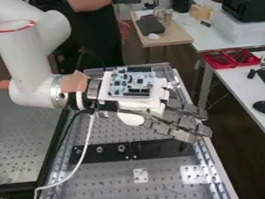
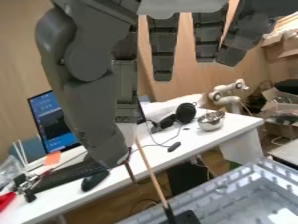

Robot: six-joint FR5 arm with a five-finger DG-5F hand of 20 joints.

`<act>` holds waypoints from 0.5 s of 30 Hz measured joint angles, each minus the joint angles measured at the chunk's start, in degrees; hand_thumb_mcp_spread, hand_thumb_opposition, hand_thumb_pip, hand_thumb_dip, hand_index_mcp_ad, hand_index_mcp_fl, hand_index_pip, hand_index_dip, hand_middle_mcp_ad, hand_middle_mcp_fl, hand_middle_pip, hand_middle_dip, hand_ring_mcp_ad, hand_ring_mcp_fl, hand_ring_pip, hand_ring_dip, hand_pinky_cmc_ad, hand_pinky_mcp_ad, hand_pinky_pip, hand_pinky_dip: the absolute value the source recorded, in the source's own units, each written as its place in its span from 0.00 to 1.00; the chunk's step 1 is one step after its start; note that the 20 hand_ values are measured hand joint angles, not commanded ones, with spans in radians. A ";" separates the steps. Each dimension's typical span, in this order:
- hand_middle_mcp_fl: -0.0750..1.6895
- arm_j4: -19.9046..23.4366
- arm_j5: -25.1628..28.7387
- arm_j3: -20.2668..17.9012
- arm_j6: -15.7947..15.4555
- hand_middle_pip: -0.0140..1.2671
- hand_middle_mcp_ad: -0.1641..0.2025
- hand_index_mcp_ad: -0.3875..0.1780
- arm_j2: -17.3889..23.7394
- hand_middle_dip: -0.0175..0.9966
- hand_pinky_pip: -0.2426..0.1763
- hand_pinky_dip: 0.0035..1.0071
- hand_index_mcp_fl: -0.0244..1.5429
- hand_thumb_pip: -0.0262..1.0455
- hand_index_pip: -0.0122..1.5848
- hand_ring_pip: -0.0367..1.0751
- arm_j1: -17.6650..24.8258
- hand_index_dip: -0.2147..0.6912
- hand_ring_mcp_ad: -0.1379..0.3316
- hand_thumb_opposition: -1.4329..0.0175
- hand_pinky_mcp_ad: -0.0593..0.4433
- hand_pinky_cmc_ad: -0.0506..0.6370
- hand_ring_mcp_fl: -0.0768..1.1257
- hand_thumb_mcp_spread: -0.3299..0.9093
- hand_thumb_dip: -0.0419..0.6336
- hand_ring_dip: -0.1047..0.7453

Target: Grab the drill bit and place it in the clear container

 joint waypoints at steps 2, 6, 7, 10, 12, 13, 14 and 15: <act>0.17 -0.36 -0.20 -0.90 -0.31 0.11 0.70 0.50 2.17 0.17 0.36 0.17 0.47 0.49 0.75 0.12 0.93 0.50 0.85 0.34 0.55 0.51 0.10 0.77 0.46 0.10; 0.17 -0.50 -0.94 -2.40 -0.64 0.11 0.70 0.50 4.98 0.17 0.36 0.17 0.47 0.49 0.75 0.12 2.78 0.50 0.84 0.33 0.55 0.51 0.11 0.77 0.46 0.10; 0.17 -0.47 -1.87 -2.97 -0.75 0.11 0.70 0.50 5.90 0.17 0.36 0.17 0.47 0.49 0.75 0.12 3.49 0.50 0.85 0.33 0.55 0.51 0.11 0.77 0.46 0.10; 0.16 -0.46 -3.46 -4.22 -0.94 0.11 0.70 0.50 8.09 0.17 0.36 0.17 0.48 0.49 0.73 0.12 5.82 0.50 0.85 0.32 0.55 0.50 0.11 0.77 0.46 0.10; 0.17 -0.46 -4.50 -4.83 -1.02 0.11 0.70 0.50 9.32 0.17 0.36 0.17 0.49 0.49 0.72 0.12 7.33 0.52 0.84 0.32 0.55 0.50 0.11 0.77 0.46 0.10; 0.16 -0.50 -5.04 -5.12 -1.06 0.11 0.70 0.50 9.91 0.17 0.36 0.17 0.49 0.49 0.71 0.12 8.17 0.52 0.84 0.33 0.54 0.50 0.11 0.77 0.46 0.10; 0.17 -0.56 -5.67 -5.41 -1.08 0.11 0.70 0.50 10.43 0.17 0.36 0.17 0.50 0.49 0.71 0.12 9.06 0.53 0.84 0.33 0.55 0.51 0.11 0.77 0.46 0.10; 0.17 -0.58 -5.90 -5.51 -1.09 0.11 0.70 0.50 10.61 0.17 0.36 0.17 0.51 0.49 0.70 0.12 9.42 0.53 0.84 0.33 0.55 0.51 0.11 0.77 0.46 0.10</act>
